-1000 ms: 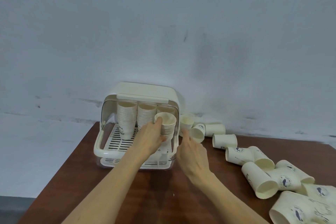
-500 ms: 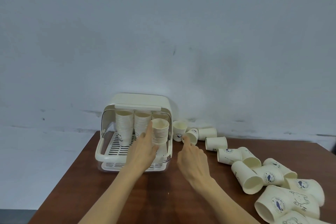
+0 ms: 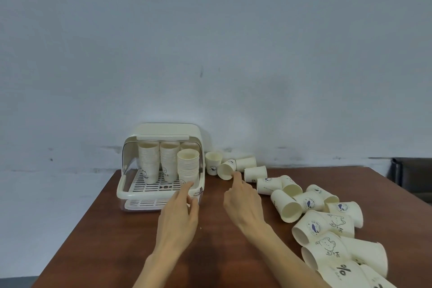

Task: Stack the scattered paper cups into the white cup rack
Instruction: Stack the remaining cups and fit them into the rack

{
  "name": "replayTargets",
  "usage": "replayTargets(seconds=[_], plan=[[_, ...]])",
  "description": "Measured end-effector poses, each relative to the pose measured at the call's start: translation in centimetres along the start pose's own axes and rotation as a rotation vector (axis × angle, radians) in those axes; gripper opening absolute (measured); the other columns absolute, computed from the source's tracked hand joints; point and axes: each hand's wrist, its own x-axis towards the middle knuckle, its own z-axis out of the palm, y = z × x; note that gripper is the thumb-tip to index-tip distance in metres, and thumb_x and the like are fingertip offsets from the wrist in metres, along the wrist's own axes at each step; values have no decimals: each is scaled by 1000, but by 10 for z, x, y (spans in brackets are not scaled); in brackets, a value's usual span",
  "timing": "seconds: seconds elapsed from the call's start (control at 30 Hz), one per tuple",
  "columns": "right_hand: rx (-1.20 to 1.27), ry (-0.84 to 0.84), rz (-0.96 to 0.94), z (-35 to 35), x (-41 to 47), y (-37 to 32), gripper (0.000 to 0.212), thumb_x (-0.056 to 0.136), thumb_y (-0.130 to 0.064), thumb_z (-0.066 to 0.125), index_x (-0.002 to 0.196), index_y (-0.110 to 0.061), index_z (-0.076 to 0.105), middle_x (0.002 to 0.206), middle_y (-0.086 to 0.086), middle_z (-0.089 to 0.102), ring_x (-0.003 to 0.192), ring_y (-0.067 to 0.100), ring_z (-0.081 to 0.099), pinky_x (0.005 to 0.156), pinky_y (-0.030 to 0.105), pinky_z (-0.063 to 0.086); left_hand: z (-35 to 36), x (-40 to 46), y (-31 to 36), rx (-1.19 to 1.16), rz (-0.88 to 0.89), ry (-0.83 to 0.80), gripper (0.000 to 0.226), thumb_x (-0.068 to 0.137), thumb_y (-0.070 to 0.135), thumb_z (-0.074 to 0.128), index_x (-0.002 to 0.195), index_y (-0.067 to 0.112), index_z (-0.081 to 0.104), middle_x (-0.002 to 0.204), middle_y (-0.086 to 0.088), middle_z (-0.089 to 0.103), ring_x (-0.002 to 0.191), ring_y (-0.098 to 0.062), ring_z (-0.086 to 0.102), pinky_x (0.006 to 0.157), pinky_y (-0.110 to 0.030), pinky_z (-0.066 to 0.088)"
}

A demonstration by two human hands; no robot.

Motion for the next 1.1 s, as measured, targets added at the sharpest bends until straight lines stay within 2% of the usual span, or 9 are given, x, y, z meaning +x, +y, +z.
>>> replayTargets(seconds=[0.23,0.37,0.57,0.73,0.87,0.97,1.1], plan=[[31,21,54,-6,-11,21,50,89,-13,40,138,-17,33,107,7,64,100,34,59,79,41,45,11,-17,9,19,12,-22,37,92,22,56,128,31,53,87,16,58,84,-10,57,75,-27,40],[82,29,86,1,-10,30,50,88,-14,40,137,-19,34,105,5,65,98,33,60,78,41,45,24,-14,8,37,-9,-80,34,93,27,51,127,31,52,89,14,61,82,-12,62,81,-32,47],[117,19,143,23,12,37,49,91,-15,40,139,-18,32,111,5,64,100,32,61,79,40,44,54,10,6,108,23,-149,34,96,28,47,130,29,51,108,4,64,97,-16,59,83,-31,46],[105,15,125,42,38,44,50,93,-17,40,141,-18,28,116,5,62,103,31,61,80,40,45,81,51,1,91,40,-219,42,97,15,43,137,26,45,106,0,61,97,-15,56,88,-29,45],[93,-2,100,52,56,52,52,94,-18,40,143,-20,25,120,3,60,102,31,61,76,38,43,109,84,-4,58,32,-237,45,96,8,41,139,24,42,99,2,55,90,-12,51,83,-25,42],[65,-39,91,55,67,60,50,94,-18,39,142,-19,26,120,4,60,105,31,60,75,38,41,128,110,-7,132,15,-260,44,94,6,41,137,18,41,108,-4,56,99,-21,53,86,-32,42],[77,-57,96,53,70,69,50,94,-20,39,142,-22,25,117,4,59,106,31,58,76,39,41,152,141,-13,263,-38,-337,55,89,3,41,141,18,35,116,-12,52,107,-32,51,84,-35,39]])
